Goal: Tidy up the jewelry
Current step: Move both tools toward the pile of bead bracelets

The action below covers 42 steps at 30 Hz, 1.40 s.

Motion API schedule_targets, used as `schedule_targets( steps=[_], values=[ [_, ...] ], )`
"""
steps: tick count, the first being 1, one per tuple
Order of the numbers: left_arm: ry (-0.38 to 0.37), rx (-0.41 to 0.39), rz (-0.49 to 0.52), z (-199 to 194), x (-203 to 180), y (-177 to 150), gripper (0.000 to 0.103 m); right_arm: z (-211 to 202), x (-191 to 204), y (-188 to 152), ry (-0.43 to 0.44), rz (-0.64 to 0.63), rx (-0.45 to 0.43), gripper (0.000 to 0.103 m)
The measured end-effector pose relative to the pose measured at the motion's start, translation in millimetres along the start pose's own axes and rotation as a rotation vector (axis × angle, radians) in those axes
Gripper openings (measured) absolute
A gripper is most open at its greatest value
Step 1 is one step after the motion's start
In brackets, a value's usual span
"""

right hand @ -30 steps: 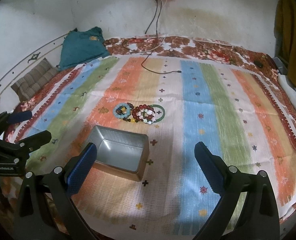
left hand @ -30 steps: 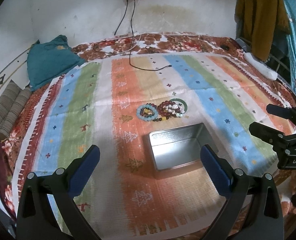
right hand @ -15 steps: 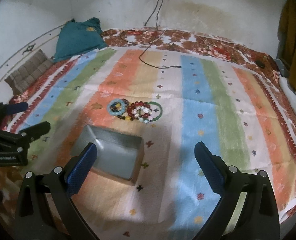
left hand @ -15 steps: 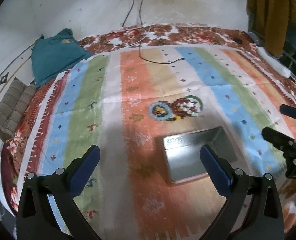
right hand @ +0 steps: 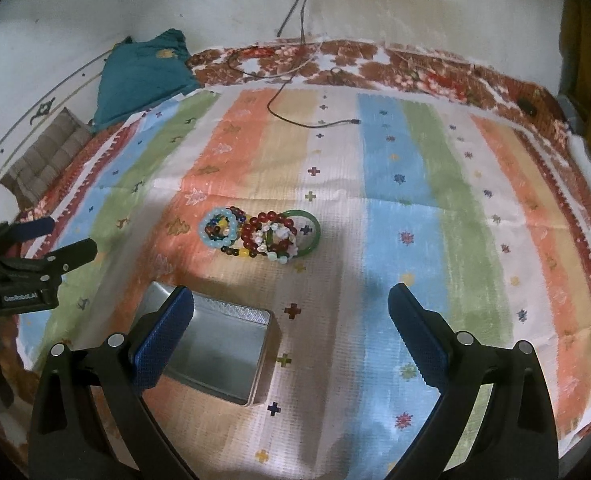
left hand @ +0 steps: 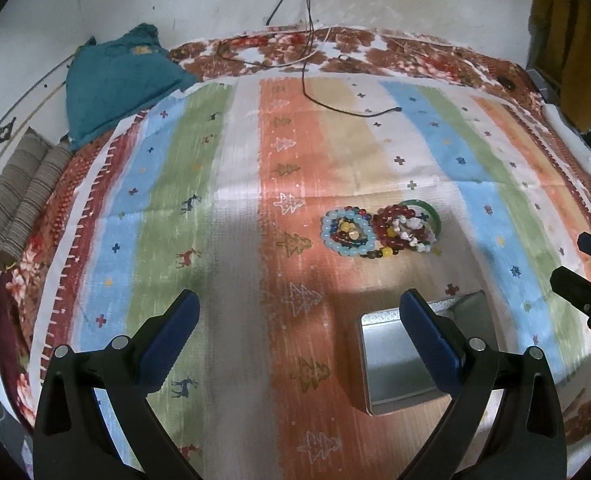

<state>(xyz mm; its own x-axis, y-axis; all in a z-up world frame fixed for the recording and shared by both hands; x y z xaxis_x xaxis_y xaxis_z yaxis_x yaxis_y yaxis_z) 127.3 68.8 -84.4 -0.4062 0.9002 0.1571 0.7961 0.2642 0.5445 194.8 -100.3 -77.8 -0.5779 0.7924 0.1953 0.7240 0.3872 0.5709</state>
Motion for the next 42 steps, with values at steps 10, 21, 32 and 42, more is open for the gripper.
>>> schedule_targets(
  steps=[10, 21, 32, 42],
  values=[
    [-0.01, 0.046, 0.0, 26, -7, 13, 0.097, 28, -3, 8, -0.021, -0.012, 0.058, 0.099],
    [0.01, 0.105, 0.017, 62, -12, 22, 0.097, 55, -7, 16, -0.007, -0.013, 0.107, 0.099],
    [0.015, 0.141, 0.039, 93, -18, 33, 0.097, 86, -15, 24, -0.014, -0.004, 0.152, 0.099],
    [0.039, 0.168, 0.039, 122, -17, 41, 0.097, 112, -30, 28, -0.013, 0.039, 0.184, 0.099]
  ],
)
Point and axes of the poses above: each gripper's, at about its wrist camera, not at the fingertips, and z roughly the way its jaws point, x to its left, y to its top, the point moved 7 cm from there along z, roughly the way its jaws point, and after that the axes turned 10 degrees about y, right-handed, at the moved point
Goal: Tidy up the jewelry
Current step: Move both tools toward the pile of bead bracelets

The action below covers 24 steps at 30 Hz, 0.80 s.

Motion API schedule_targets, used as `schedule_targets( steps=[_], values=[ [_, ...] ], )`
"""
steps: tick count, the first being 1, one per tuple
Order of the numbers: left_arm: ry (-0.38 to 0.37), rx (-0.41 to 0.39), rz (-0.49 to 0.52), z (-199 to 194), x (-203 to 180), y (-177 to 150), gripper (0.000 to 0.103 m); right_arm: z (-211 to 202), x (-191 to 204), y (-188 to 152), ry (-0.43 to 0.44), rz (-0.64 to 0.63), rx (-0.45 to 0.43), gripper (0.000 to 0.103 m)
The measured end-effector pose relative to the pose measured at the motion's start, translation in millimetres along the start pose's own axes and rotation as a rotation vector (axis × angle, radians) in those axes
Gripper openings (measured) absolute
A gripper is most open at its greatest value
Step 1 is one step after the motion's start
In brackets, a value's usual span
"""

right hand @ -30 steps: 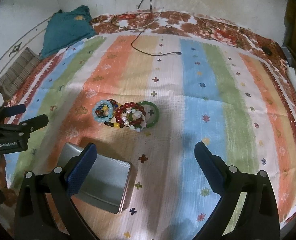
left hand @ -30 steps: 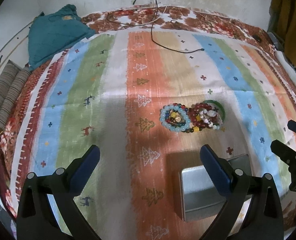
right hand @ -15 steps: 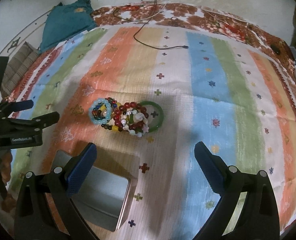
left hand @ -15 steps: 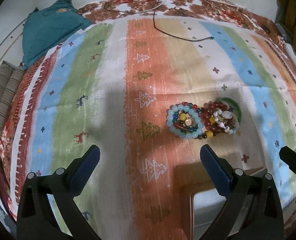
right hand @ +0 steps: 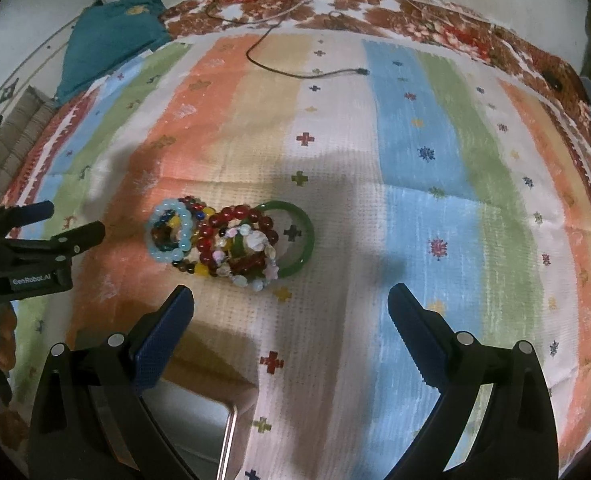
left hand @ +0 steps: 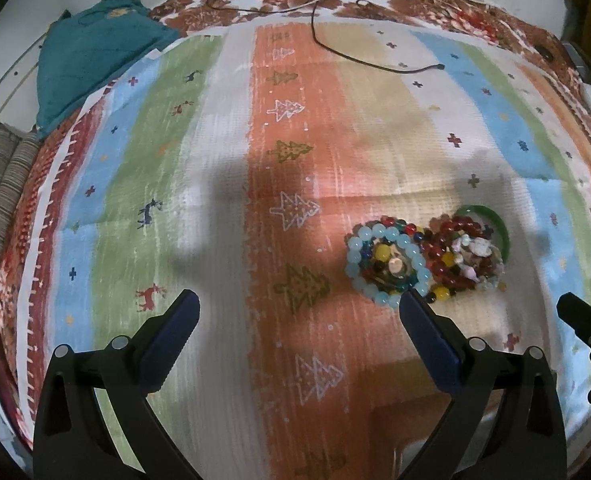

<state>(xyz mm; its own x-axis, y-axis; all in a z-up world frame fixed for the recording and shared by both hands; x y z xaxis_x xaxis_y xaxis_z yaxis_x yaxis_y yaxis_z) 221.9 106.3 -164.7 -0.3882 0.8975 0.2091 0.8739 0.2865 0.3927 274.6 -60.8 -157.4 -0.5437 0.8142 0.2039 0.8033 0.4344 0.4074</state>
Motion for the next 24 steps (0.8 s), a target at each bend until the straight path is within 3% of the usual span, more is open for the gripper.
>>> schedule_targets(
  steps=[7, 14, 24],
  values=[
    [-0.003, 0.044, -0.018, 26, 3, 5, 0.097, 19, -6, 4, -0.004, 0.005, 0.03, 0.099],
    [-0.063, 0.092, -0.056, 48, 1, 8, 0.097, 33, -9, 6, -0.013, -0.003, 0.056, 0.099],
    [-0.029, 0.113, -0.013, 68, -8, 11, 0.097, 48, -3, 13, -0.025, -0.045, 0.084, 0.098]
  ],
)
Point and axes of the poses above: each gripper's, at about its wrist camera, not at the fingertips, and z roughly the way its jaws point, x to its left, y to its top, the point moved 7 cm from there along z, roughly the way its jaws point, and after that the axes turned 10 degrees about y, right-handed, at the moved point
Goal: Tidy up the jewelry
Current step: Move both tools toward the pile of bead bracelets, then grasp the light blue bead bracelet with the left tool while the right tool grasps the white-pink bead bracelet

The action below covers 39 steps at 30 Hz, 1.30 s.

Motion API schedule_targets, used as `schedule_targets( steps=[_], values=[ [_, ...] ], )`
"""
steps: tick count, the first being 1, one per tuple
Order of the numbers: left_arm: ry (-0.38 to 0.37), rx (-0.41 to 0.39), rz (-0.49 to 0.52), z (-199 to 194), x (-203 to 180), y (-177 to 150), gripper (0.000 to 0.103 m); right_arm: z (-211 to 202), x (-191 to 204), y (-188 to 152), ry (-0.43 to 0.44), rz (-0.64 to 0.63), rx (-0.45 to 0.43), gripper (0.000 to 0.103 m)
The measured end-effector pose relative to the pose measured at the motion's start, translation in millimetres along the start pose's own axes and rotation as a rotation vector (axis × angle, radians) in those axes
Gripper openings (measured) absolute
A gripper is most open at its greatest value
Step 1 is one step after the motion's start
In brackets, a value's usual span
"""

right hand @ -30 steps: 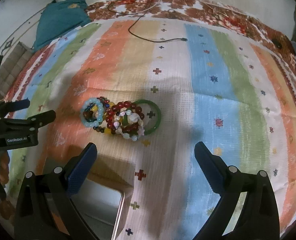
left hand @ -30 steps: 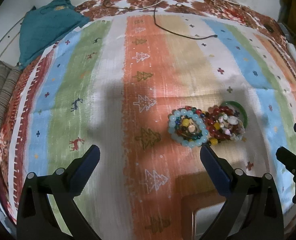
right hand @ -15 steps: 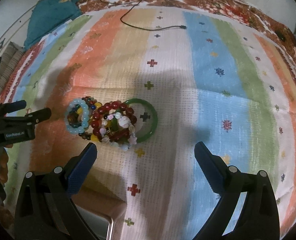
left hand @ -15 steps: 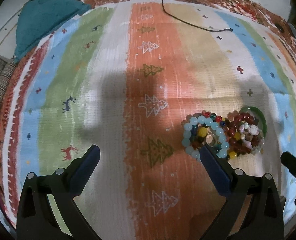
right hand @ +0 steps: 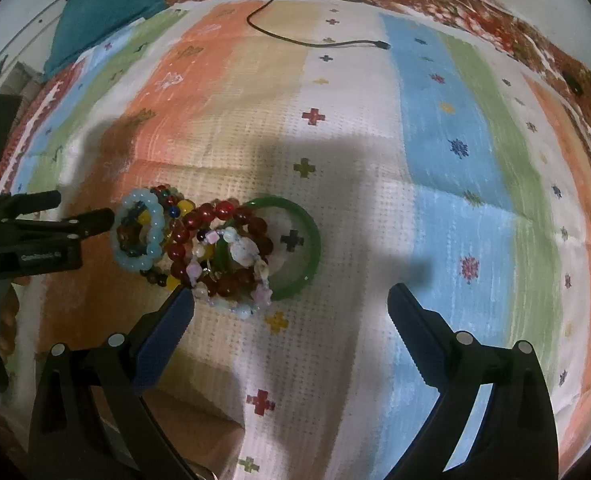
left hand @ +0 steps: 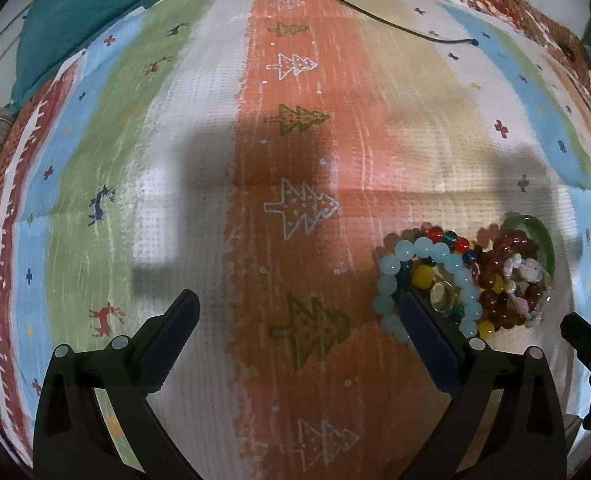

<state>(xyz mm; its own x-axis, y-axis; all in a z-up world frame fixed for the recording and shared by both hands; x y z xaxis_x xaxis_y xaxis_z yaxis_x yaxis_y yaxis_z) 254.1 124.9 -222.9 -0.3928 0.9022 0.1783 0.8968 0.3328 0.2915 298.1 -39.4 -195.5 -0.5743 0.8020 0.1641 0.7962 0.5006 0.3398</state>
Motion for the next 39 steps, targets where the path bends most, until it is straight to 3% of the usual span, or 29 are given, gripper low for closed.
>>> schedule_targets(
  steps=[9, 11, 16, 17, 19, 23, 25, 26, 30, 39],
  values=[
    [0.037, 0.006, 0.034, 13, -5, 4, 0.098, 14, -3, 2, -0.015, -0.001, 0.033, 0.096],
    [0.06, 0.013, 0.043, 19, -6, 4, 0.099, 18, -4, 3, -0.013, -0.002, 0.046, 0.081],
    [0.058, 0.016, 0.039, 19, -6, 6, 0.097, 25, -3, 5, 0.001, -0.01, 0.054, 0.068],
    [0.053, 0.013, 0.041, 19, -6, 7, 0.095, 25, -2, 6, -0.001, -0.013, 0.056, 0.057],
    [0.05, 0.01, 0.041, 18, -6, 9, 0.091, 26, 0, 6, -0.002, -0.027, 0.054, 0.048],
    [0.054, -0.001, 0.06, 12, -11, 11, 0.071, 29, 5, 6, 0.018, -0.038, 0.06, 0.031],
    [0.053, -0.008, 0.069, 9, -13, 12, 0.056, 30, 8, 5, 0.035, -0.039, 0.064, 0.023],
    [0.05, -0.009, 0.072, 8, -15, 12, 0.044, 31, 10, 4, 0.041, -0.038, 0.066, 0.018],
    [0.026, -0.004, 0.087, 9, -21, 13, 0.011, 33, 13, 2, 0.048, -0.045, 0.074, 0.011],
    [-0.003, -0.019, 0.069, -5, -21, 10, 0.011, 28, 14, 3, 0.078, -0.035, 0.065, 0.008]
  ],
)
Point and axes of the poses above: each gripper's, at about its wrist camera, not at the fingertips, and z roughly the way its jaws point, x to its left, y to its top, the point moved 7 cm from there along z, roughly the way its jaws point, and after that the axes turned 10 degrees about y, right-handed, at the moved point
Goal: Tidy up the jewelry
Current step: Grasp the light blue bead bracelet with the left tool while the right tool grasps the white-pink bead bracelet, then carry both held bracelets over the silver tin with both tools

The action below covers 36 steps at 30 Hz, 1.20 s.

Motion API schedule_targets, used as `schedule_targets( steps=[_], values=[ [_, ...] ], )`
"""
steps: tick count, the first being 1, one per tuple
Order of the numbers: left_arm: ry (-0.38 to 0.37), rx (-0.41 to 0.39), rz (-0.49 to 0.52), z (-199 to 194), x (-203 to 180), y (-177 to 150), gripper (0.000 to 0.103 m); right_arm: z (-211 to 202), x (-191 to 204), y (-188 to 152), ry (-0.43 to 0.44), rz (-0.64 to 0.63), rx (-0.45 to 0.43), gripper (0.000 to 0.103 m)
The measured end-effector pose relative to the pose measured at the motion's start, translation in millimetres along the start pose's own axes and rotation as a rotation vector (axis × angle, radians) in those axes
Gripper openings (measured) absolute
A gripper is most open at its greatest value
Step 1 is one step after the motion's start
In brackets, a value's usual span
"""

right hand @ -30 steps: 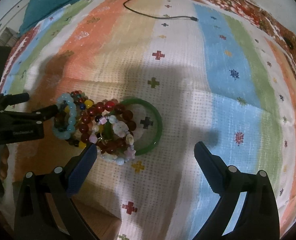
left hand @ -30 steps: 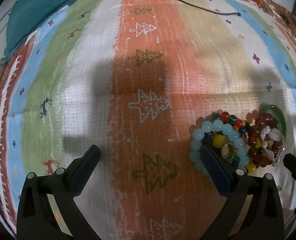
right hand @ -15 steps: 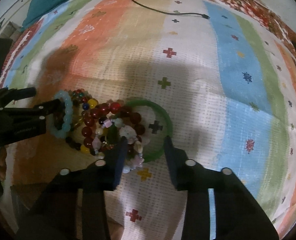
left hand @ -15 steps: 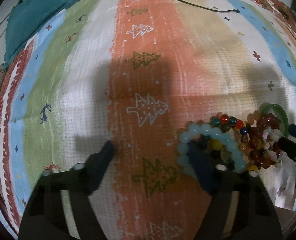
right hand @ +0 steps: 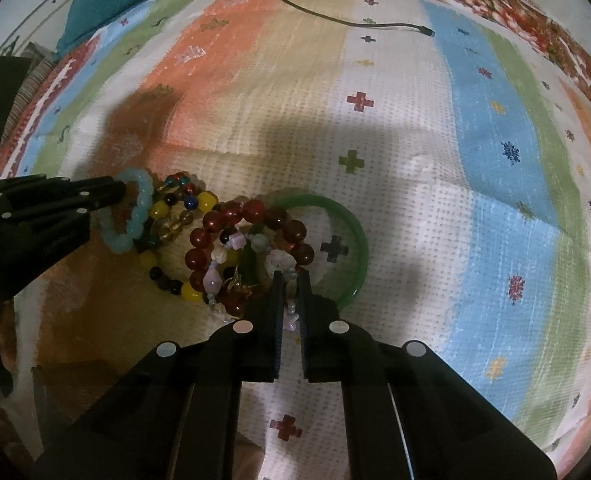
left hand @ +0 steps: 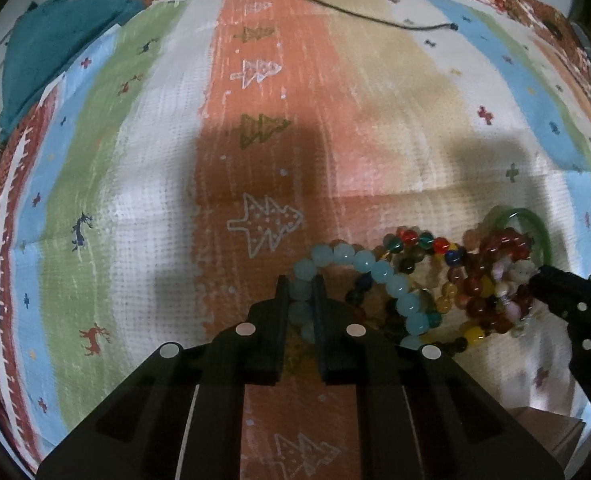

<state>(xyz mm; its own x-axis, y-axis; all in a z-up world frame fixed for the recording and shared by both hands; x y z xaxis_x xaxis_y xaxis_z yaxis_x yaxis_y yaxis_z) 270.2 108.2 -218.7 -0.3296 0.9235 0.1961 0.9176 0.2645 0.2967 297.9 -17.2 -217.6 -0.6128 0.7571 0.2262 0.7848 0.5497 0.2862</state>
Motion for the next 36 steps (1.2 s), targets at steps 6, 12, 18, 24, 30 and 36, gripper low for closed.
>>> schedule_targets(
  steps=[6, 12, 18, 24, 30, 36],
  values=[
    [-0.038, -0.03, -0.013, -23, -5, 1, 0.011, -18, 6, 2, 0.008, -0.012, -0.032, 0.008],
    [-0.089, -0.063, -0.011, -47, -10, 0, 0.011, -35, 12, -1, 0.008, -0.017, -0.057, 0.008],
    [-0.109, -0.114, 0.006, -73, -18, 0, 0.011, -56, 13, -1, 0.014, 0.001, -0.119, 0.008],
    [-0.116, -0.136, 0.016, -88, -21, -7, 0.011, -68, 16, -6, 0.01, 0.005, -0.145, 0.008],
    [-0.13, -0.155, 0.016, -103, -19, -13, 0.011, -78, 17, -13, 0.014, 0.027, -0.164, 0.008],
    [-0.16, -0.19, 0.006, -125, -16, -17, 0.011, -90, 17, -19, 0.006, 0.034, -0.188, 0.008]
  ],
)
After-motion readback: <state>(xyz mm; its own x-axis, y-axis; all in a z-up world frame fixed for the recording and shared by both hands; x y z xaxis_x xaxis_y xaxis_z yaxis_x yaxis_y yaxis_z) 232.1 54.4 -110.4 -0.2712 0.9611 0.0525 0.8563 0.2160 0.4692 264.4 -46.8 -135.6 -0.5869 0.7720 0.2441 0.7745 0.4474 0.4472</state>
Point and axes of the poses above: each gripper's, at about its wrist camera, not at the fingertips, and z roughly the way its jaws point, x to its left, y to its top, the point moved 7 cm from there along z, roughly the way its jaws point, and after that the axes turned 10 degrees about y, right-handed, at the moved point
